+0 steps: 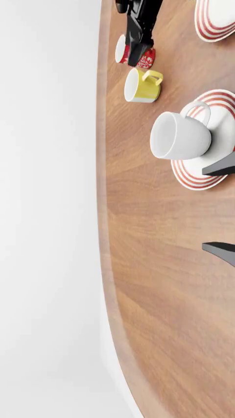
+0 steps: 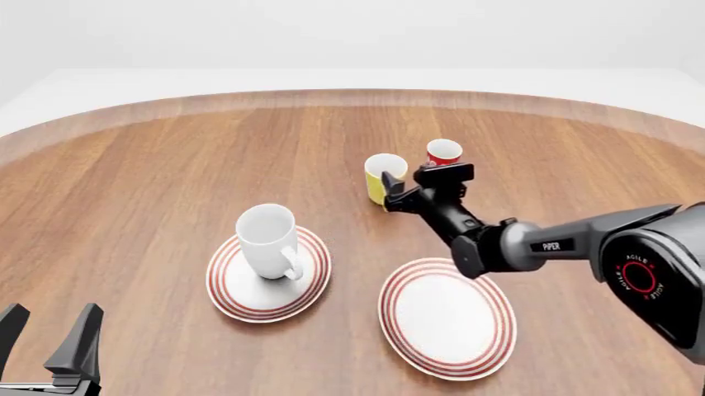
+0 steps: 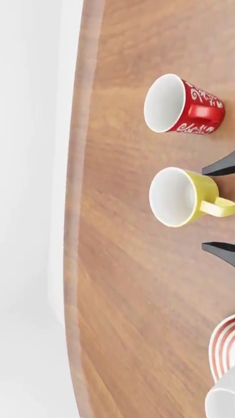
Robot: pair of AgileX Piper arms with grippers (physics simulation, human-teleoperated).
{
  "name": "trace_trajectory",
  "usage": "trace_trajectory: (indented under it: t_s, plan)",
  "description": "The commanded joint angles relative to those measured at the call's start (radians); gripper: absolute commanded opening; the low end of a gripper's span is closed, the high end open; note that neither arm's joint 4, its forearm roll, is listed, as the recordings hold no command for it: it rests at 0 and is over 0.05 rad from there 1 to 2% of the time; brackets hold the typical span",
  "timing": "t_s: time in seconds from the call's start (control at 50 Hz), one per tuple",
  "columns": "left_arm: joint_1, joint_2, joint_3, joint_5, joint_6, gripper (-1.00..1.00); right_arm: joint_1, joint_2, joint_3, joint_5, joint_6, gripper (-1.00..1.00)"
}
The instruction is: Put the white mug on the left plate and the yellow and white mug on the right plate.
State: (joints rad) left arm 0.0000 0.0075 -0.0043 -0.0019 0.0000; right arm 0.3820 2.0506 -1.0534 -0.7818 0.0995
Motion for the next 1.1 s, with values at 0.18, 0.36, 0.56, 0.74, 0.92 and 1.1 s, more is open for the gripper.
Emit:
trace_trajectory:
  t_s: [0.18, 0.36, 0.56, 0.74, 0.92, 1.1]
  plan:
    - [0.0, 0.0, 0.0, 0.0, 0.0, 1.0, 0.021, 0.062, -0.056, 0.028, 0.004, 1.0]
    - [0.0, 0.0, 0.0, 0.0, 0.0, 1.0, 0.028, 0.092, -0.081, 0.037, 0.006, 1.0]
    - [0.0, 0.0, 0.0, 0.0, 0.0, 1.0, 0.02, 0.128, -0.102, 0.045, 0.006, 1.0]
    - [0.0, 0.0, 0.0, 0.0, 0.0, 1.0, 0.006, 0.155, -0.12, 0.051, 0.007, 1.0]
    - [0.0, 0.0, 0.0, 0.0, 0.0, 1.0, 0.001, 0.195, -0.148, 0.062, 0.016, 1.0]
    - [0.0, 0.0, 0.0, 0.0, 0.0, 1.0, 0.011, 0.22, -0.169, 0.076, 0.022, 1.0]
